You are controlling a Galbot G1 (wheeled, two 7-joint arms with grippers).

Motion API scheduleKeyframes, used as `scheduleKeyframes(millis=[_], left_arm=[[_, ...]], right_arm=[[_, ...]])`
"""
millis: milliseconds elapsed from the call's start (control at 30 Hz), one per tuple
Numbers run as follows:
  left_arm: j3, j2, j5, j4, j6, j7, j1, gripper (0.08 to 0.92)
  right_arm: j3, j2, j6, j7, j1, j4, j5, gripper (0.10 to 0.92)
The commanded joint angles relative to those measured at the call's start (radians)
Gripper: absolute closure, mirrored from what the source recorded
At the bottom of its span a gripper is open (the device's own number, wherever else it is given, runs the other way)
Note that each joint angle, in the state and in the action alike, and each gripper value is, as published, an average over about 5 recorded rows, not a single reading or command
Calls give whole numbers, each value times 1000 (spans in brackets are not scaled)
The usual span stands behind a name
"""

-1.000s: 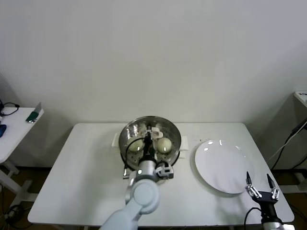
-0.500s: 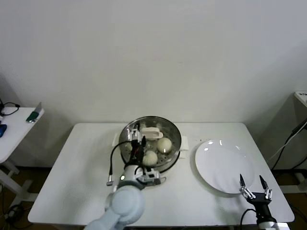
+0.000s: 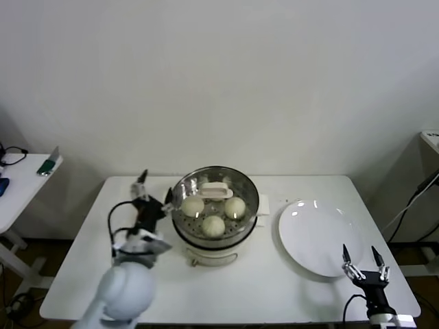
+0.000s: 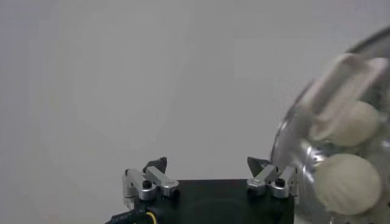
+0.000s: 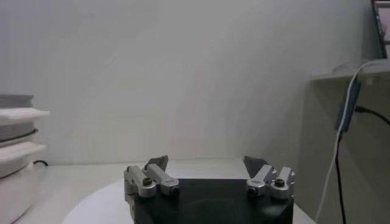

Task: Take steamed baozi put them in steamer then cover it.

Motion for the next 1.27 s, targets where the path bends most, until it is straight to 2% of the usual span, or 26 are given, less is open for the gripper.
scheduleKeyframes(millis=[33, 200, 467, 1267], left_arm=[[-537, 35, -941, 110, -576, -67, 339, 177], [-502, 19, -986, 232, -725, -65, 400, 177], [-402, -49, -939, 327, -826, -64, 420, 177], [-360, -66, -912, 302, -834, -50, 431, 177]], right_arm=[[-9, -1, -1, 16, 0, 42, -42, 203], [-25, -2, 10, 12, 8, 22, -55, 203], [-39, -3, 23, 0, 10, -13, -61, 203], [-46, 1, 18, -13, 13, -29, -63, 203]])
